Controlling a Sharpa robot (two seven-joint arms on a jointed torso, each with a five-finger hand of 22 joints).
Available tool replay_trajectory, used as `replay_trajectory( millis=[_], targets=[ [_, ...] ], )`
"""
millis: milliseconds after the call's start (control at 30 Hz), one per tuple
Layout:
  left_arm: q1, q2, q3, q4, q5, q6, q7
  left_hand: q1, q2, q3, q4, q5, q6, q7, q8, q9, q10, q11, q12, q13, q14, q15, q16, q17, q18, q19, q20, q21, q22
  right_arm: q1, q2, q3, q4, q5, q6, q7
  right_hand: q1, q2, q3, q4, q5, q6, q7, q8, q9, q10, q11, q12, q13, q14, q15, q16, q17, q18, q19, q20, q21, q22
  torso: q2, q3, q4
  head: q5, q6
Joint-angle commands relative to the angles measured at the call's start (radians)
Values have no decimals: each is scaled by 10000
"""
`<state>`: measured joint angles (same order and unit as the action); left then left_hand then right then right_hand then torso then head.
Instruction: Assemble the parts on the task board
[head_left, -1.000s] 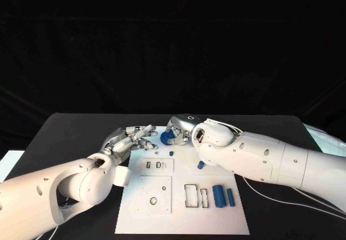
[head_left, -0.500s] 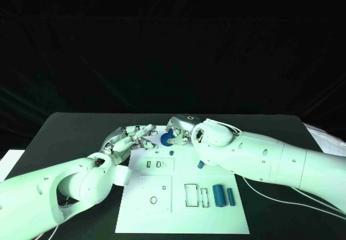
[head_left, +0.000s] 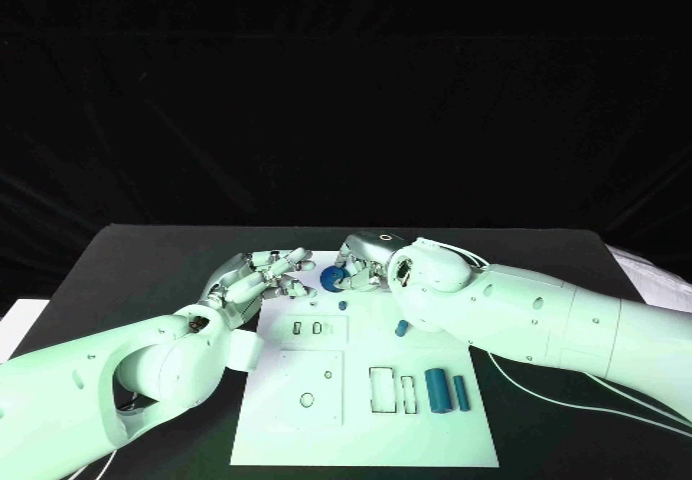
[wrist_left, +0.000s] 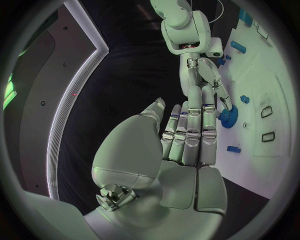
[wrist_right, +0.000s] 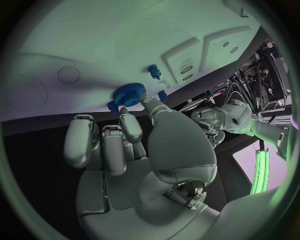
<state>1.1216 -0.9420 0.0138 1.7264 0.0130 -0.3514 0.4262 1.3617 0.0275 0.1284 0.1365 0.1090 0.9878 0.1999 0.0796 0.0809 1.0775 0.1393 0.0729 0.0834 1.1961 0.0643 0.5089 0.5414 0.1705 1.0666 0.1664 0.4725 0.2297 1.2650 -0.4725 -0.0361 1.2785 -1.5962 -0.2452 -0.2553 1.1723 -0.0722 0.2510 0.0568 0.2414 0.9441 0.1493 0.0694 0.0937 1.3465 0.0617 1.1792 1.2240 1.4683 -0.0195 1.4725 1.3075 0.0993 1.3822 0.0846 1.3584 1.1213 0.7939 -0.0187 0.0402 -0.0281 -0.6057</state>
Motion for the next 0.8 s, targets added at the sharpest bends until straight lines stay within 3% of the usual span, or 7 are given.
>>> replay_trajectory(
  millis=[33,167,233,367,500,633,800],
  targets=[
    [14,10,6,12,2,202,103,91,29,1,-48,3,-3,3,-47,3,-24,-12,-14,11,-58,-8,9,11,93,-64,11,51,8,-27,-176,2,129,296,-748,182,-23,-10,12,31,210,53,21,-13,9,117,-5,155,123,661,30,69,706,-145,6,25,55,36,-11,5,1,-17,12],
    [13,-7,6,-7,2,211,101,103,23,20,-71,3,-7,6,-50,2,-28,-10,-18,9,-77,-7,7,16,94,-87,12,57,14,-48,-748,32,604,619,-1818,752,208,-24,96,-112,398,57,21,-21,12,224,-12,357,311,673,24,96,759,-151,25,17,82,77,-23,7,-24,-22,38],
    [13,-29,6,-10,3,216,104,103,23,20,-71,3,-7,6,-50,2,-28,-10,-18,9,-77,-7,7,16,94,-87,12,57,14,-47,-1190,76,964,979,-2027,1193,293,-50,122,-176,373,45,26,-29,9,232,-9,381,338,676,25,105,778,-152,25,16,85,79,-32,2,-42,-28,66],
    [13,-66,5,-39,7,232,115,103,23,20,-71,3,-7,6,-50,2,-28,-10,-18,9,-77,-7,7,16,94,-87,12,57,14,0,-2278,159,1720,2083,-1869,2169,430,-136,117,-300,147,71,24,-18,17,249,-9,423,388,677,27,111,792,-155,29,19,95,100,-93,6,-136,8,82],
    [12,-71,4,-98,10,242,124,103,23,20,-71,3,-7,6,-50,2,-28,-10,-18,9,-77,-7,7,16,94,-87,12,57,14,40,-3272,191,2141,3034,-1609,3230,663,-147,179,-480,94,76,30,-22,19,237,-10,420,402,684,26,134,845,-165,42,18,119,153,-167,25,-227,7,118],
    [10,-51,2,-164,32,264,129,108,20,26,-79,3,-7,5,-51,2,-28,-10,-18,9,-83,-6,7,18,94,-94,13,59,16,-2,-4123,199,2181,3637,-1485,4286,886,-143,243,-647,62,53,48,-35,13,209,2,389,394,700,35,179,942,-167,38,23,124,164,-221,71,-317,9,161],
    [7,-16,0,-239,41,284,135,108,20,26,-79,3,-7,5,-51,2,-28,-10,-18,9,-83,-6,7,18,94,-94,13,59,16,-132,-4573,189,1881,3718,-1339,4652,996,-215,237,-754,56,44,53,-36,10,151,8,305,336,704,41,196,981,-170,39,29,131,181,-269,122,-402,-6,168]
  ],
)
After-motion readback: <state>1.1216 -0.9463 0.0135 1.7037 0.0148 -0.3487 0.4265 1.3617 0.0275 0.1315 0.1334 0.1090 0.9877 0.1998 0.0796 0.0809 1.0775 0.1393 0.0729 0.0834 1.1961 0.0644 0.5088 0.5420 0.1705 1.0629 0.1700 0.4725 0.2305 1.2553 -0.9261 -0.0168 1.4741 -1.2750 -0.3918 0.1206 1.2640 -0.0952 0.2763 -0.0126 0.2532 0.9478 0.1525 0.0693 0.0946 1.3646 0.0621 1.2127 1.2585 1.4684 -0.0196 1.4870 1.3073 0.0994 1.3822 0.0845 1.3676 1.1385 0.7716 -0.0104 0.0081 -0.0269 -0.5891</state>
